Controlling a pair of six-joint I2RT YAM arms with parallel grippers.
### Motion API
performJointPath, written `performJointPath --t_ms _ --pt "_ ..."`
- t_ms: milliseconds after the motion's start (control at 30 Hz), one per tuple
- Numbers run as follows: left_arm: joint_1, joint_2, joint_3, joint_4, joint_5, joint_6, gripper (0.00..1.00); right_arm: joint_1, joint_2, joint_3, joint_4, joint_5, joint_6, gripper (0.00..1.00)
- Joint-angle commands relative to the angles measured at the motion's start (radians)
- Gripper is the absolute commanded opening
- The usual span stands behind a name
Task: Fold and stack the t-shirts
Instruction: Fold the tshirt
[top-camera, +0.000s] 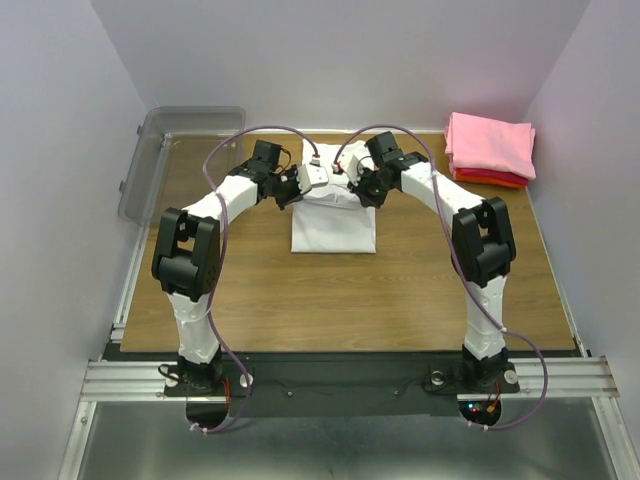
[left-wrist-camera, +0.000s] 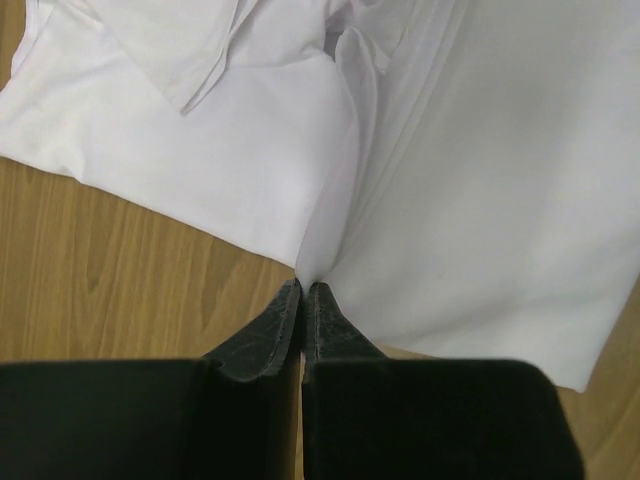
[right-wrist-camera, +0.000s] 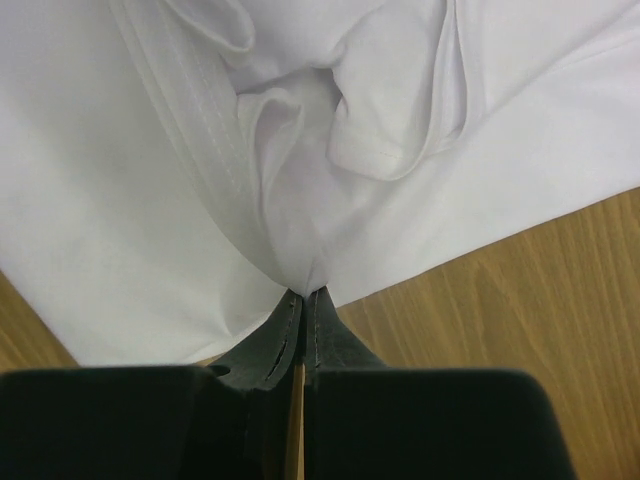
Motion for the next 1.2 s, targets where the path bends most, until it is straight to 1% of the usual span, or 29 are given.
performJointPath --t_ms 0,233,467,600,667,700,733,767,800,900,933,967,1000,1033,1100,1133,1167 --pt "0.005 0.034 0.079 0.026 0.025 0.011 0.00 -0.020 0.036 0.050 0.017 0.004 -0.020 0.01" --pt "0.005 0.093 0.128 0.040 0.034 -0.001 0.00 -0.038 0.055 0.078 0.017 0.014 -0.014 0.01" --pt "0.005 0.101 0.143 0.041 0.052 -0.004 0.00 -0.049 0.037 0.088 0.017 0.020 -0.003 0.01" --pt "0.003 0.135 0.184 0.043 0.035 -0.010 0.00 -0.050 0.072 0.108 0.017 0.035 -0.008 0.01" --pt "0.003 0.162 0.201 0.037 0.018 -0.016 0.02 -0.050 0.089 0.118 0.017 0.040 -0.006 0.07" --pt "0.005 0.167 0.209 0.037 0.011 -0.025 0.10 -0.052 0.101 0.122 0.017 0.044 -0.006 0.14" --pt "0.005 0.175 0.221 0.043 0.003 -0.033 0.14 -0.052 0.107 0.133 0.017 0.047 -0.003 0.32" --pt "0.005 0.182 0.229 0.038 -0.011 -0.044 0.25 -0.054 0.119 0.142 0.017 0.064 0.011 0.36" --pt "0.005 0.182 0.231 0.041 -0.017 -0.051 0.30 -0.057 0.124 0.171 0.017 0.073 0.022 0.51" --pt "0.013 0.166 0.232 0.045 -0.029 -0.073 0.42 -0.073 0.110 0.205 0.017 0.078 0.048 0.62" --pt "0.014 0.155 0.229 0.046 -0.028 -0.077 0.42 -0.077 0.101 0.217 0.016 0.078 0.055 0.68" --pt "0.017 0.129 0.226 0.048 -0.031 -0.084 0.48 -0.080 0.093 0.231 0.014 0.081 0.068 0.68" --pt "0.023 0.112 0.205 0.066 -0.034 -0.108 0.49 -0.083 0.078 0.230 0.016 0.080 0.074 0.69" --pt "0.028 0.071 0.191 0.077 -0.034 -0.117 0.56 -0.083 0.043 0.222 0.016 0.078 0.078 0.69" --pt "0.036 0.023 0.156 0.087 -0.020 -0.131 0.56 -0.084 -0.003 0.168 0.017 0.051 0.100 0.69" --pt "0.039 -0.003 0.108 0.091 -0.011 -0.131 0.56 -0.083 -0.026 0.142 0.014 0.031 0.109 0.68" --pt "0.040 -0.056 0.079 0.091 0.006 -0.131 0.54 -0.081 -0.083 0.078 0.010 -0.012 0.120 0.66"
